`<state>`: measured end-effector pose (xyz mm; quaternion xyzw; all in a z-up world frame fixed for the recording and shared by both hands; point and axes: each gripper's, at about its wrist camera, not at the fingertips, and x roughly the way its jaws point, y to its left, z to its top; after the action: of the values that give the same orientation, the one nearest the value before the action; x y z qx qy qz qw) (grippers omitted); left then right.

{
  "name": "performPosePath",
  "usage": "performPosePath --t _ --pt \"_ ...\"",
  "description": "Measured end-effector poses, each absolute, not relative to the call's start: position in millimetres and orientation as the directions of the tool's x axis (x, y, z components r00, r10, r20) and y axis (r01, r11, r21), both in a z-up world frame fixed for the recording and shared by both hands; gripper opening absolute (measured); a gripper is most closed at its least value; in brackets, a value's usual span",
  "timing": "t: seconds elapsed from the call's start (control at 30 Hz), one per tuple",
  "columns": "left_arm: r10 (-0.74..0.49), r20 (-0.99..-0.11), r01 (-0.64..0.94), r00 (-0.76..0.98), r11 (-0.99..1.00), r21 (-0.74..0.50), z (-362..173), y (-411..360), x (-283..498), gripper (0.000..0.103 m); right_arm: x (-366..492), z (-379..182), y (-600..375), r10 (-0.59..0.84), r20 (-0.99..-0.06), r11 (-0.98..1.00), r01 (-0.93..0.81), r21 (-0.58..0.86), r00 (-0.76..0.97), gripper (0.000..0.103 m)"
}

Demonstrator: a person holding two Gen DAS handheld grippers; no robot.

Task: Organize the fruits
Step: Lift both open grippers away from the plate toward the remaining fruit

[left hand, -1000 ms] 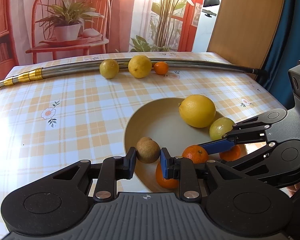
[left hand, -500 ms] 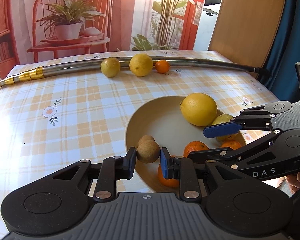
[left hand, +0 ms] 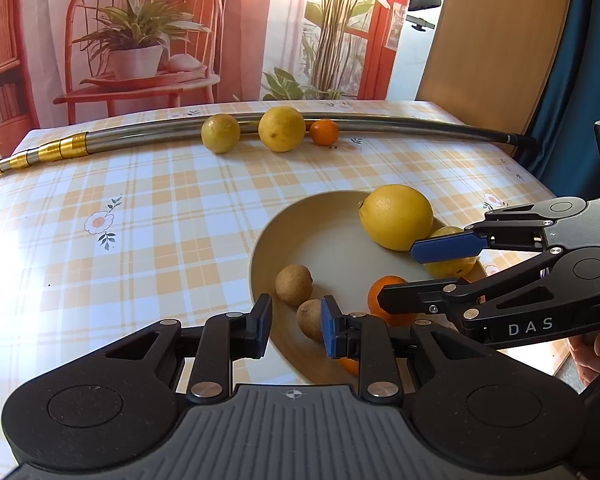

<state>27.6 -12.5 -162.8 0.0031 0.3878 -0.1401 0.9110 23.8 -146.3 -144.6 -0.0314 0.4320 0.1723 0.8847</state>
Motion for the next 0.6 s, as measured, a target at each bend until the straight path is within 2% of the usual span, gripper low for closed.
performPosePath --t 0.6 --pt "-0.224 -0.713 0.201 0.664 0.972 -0.119 -158 -1 33 0.028 29 -120 -163 0.238 -0.708 0.956 -0.288 0.05 0.665 0.053"
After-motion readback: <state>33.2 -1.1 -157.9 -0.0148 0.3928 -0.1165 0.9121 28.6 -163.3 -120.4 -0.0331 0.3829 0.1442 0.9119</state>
